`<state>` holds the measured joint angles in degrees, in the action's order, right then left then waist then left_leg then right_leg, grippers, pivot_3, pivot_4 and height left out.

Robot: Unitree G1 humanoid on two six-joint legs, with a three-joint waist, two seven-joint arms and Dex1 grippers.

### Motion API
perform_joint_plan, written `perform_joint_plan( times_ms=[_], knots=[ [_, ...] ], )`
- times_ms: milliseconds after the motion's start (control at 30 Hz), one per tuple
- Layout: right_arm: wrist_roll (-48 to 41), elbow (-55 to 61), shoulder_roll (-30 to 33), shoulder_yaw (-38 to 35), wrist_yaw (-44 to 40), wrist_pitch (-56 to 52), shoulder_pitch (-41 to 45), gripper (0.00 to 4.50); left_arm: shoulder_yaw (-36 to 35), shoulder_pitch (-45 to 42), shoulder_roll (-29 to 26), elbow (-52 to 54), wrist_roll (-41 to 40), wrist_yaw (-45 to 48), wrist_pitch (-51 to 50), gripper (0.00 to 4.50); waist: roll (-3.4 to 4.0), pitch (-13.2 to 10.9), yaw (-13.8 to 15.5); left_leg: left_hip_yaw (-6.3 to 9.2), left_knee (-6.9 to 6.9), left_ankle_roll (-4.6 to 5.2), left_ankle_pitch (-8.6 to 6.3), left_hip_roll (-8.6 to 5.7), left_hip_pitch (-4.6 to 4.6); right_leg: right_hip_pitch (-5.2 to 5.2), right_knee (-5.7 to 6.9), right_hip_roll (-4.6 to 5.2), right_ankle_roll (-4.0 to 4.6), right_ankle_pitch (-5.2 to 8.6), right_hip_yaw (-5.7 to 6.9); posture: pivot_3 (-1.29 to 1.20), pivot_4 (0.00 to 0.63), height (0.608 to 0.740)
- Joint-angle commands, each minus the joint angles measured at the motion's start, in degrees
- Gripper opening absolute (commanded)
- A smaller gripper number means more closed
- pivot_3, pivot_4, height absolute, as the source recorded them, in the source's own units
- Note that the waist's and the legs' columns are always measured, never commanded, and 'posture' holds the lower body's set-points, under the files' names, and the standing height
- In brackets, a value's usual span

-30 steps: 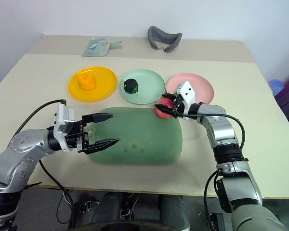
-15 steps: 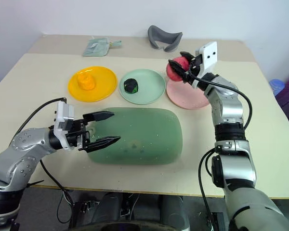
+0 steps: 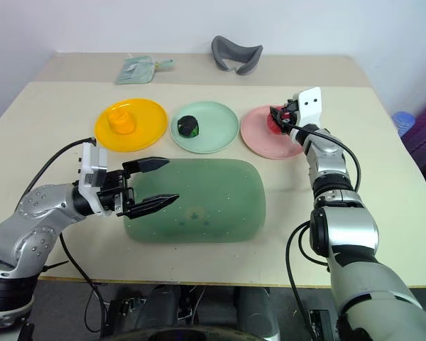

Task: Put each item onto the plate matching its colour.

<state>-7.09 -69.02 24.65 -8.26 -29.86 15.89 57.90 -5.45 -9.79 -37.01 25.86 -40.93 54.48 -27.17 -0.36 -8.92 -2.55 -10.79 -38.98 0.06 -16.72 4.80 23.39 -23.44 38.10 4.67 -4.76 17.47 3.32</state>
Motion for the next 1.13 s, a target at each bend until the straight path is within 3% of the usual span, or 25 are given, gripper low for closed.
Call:
perform_joint_plan(
  times_ms=[33,233,367,600,867,1133],
  knots=[
    [-0.3,1.2,0.9,-1.4,-0.1,2.1,1.8,4.47,-0.9,0.0,0.2,0.6,0.3,-0.7,1.0,4.50,0.01,0.0,0.0,0.00,0.00,0.00,0.00,0.00,0.00,0.00,0.00,0.00,0.00,0.00,0.00,0.00,0.150,0.740],
    [-3.5,11.9,2.7,-3.0,-5.4,1.9,-3.3,4.47,-0.8,1.0,0.3,-0.2,4.5,-4.3,1.7,4.50,0.02,0.0,0.2,0.00,0.00,0.00,0.00,0.00,0.00,0.01,0.00,0.01,0.00,0.00,0.00,0.00,0.150,0.740],
    [-7.1,32.4,4.4,-4.0,-8.0,-4.5,-15.4,4.47,-3.1,2.5,1.6,-1.6,6.2,-7.8,3.0,4.50,0.02,0.0,0.6,0.04,0.01,0.00,0.00,0.01,0.00,0.02,-0.02,0.03,-0.01,0.00,0.00,0.00,0.150,0.740],
    [-8.8,59.4,5.2,-8.7,-0.1,-15.7,-38.1,4.47,-7.5,2.5,5.6,-6.7,9.9,-16.8,5.7,4.50,0.02,0.0,1.4,0.04,-0.04,0.00,0.00,-0.01,-0.01,0.03,0.00,0.04,-0.01,0.00,-0.02,0.00,0.150,0.740],
    [-8.5,70.3,0.6,-11.2,5.6,-15.2,-53.5,4.47,-10.5,6.2,9.4,-13.6,16.9,-23.2,14.4,4.50,0.00,0.0,1.6,-0.01,-0.02,-0.01,0.00,-0.02,-0.04,0.04,-0.01,0.01,-0.01,0.00,-0.03,0.00,0.150,0.740],
    [-9.7,71.3,0.0,-12.7,5.1,-12.8,-59.3,4.47,-12.3,8.4,7.2,-17.9,16.2,-19.8,16.0,4.50,-0.01,0.0,1.8,0.00,-0.03,0.00,-0.01,-0.04,-0.04,0.06,-0.01,0.02,-0.01,0.00,-0.02,0.00,0.150,0.740]
  ],
)
